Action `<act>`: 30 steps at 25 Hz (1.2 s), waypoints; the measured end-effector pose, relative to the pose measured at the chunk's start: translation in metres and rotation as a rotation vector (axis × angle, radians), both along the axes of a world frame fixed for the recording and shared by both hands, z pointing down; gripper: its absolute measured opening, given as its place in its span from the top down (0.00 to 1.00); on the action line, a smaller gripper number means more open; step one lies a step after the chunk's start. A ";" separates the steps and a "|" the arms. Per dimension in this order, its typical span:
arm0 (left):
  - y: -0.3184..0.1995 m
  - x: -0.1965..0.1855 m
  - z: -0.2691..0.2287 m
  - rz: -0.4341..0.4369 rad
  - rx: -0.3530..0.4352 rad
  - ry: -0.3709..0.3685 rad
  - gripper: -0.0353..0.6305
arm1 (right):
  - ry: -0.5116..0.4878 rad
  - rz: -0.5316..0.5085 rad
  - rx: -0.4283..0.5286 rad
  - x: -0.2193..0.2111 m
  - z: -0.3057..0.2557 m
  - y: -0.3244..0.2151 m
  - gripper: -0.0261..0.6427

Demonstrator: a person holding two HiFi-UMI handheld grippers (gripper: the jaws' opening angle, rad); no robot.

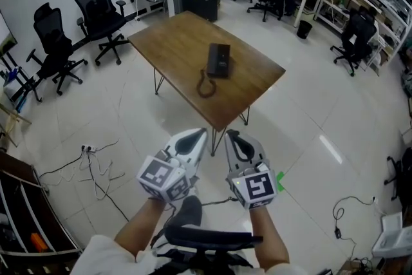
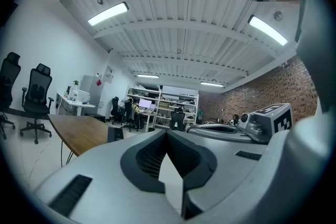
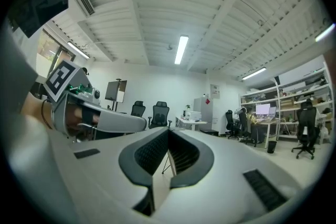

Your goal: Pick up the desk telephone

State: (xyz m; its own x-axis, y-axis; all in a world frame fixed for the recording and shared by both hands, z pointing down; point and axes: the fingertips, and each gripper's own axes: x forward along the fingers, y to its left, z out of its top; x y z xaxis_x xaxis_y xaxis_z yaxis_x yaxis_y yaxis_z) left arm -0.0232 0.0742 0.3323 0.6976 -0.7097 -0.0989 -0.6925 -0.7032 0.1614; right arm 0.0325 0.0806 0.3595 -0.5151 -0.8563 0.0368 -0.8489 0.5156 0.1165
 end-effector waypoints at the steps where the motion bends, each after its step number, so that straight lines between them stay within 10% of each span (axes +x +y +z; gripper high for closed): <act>1: -0.008 0.000 0.001 0.003 -0.004 -0.001 0.94 | -0.004 0.004 -0.004 -0.001 0.000 -0.007 0.96; 30: -0.188 -0.032 -0.004 0.097 -0.019 0.020 0.94 | 0.009 0.098 -0.052 -0.041 -0.008 -0.179 0.96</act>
